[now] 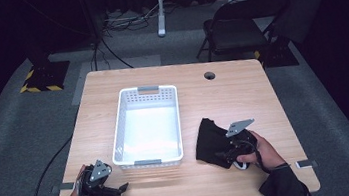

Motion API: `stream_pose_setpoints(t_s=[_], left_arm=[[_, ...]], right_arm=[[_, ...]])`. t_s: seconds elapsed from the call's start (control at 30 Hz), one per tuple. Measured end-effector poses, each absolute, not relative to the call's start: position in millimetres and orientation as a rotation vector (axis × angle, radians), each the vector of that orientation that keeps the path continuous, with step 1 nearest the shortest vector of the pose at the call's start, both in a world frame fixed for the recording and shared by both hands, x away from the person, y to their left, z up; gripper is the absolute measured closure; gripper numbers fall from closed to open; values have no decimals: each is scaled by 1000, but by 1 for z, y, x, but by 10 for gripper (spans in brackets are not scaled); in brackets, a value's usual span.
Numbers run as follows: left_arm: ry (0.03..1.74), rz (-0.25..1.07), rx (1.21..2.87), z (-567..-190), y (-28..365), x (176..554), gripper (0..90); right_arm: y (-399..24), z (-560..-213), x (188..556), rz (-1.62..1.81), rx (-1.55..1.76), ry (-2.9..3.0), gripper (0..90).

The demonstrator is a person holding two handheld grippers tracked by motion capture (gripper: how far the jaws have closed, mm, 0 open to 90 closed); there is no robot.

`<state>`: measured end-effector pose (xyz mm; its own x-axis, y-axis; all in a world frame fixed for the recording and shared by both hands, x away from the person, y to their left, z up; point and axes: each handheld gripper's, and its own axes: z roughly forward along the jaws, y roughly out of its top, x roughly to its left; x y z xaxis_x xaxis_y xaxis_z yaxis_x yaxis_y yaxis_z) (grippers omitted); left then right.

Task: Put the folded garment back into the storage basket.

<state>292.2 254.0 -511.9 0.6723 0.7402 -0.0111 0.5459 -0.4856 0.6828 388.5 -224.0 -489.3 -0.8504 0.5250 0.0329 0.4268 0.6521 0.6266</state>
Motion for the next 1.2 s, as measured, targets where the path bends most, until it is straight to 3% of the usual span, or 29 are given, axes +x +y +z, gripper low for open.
stream_pose_setpoints(t_s=[0.2,0.33,1.2], left_arm=[[986,375,2214,-512,254,292,6],[986,375,2214,-512,254,292,6],[986,375,2214,-512,254,292,7]], right_arm=[[-224,-487,386,999,770,2715,486],[-224,-485,384,999,763,2713,537],[-231,-467,369,1044,766,2614,608]])
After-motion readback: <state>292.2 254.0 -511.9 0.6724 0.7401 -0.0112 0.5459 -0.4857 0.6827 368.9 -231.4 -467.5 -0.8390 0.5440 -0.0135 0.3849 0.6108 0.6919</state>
